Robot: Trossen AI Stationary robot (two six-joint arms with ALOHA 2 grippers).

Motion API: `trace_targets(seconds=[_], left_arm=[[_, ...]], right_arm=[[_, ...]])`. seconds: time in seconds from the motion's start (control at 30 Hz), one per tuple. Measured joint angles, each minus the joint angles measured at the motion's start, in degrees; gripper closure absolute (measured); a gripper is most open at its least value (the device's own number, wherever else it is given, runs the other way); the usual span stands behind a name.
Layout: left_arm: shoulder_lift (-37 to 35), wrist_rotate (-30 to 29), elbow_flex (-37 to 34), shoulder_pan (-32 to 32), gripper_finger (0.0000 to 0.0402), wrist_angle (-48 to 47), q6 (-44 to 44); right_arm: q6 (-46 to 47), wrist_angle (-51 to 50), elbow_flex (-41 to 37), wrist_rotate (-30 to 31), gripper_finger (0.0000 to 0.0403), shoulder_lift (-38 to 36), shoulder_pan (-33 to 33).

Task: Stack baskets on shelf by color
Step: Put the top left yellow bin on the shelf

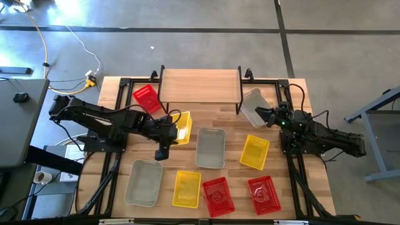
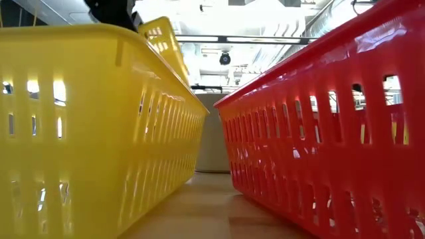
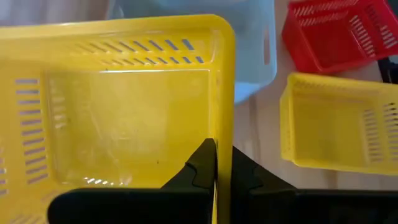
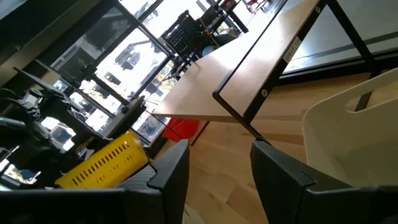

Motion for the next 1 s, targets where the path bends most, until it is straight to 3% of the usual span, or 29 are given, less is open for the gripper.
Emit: trace_targets(seconds=[0.33, 0.63, 0.73, 0.83, 1.0], left_arm=[[0.02, -8.88, 8.80, 5.48, 0.0401, -2.14, 13.30], [0.04, -17.42, 12.97, 19.64, 0.0401, -3.32, 31.61], [0.56, -15.75, 12.96, 26.21, 0.0401, -3.52, 35.16], [1.31, -10.42, 12.95, 31.37, 0.0401, -4.36, 35.80], [4.07, -3.95, 12.93, 35.47, 0.0401, -5.91, 35.82]], right_arm=[[-0.09, 0.00, 0.00, 0.00, 0.0249, 0.00, -0.02], [-0.15, 0.00, 0.00, -0.02, 0.0249, 0.00, -0.02], [-0.18, -0.02, 0.00, -0.02, 0.0249, 0.00, 0.00], [-0.18, -0.29, 0.00, -0.02, 0.0249, 0.00, -0.01], [-0.20, -0.61, 0.00, -0.04, 0.0249, 0.00, -0.02]])
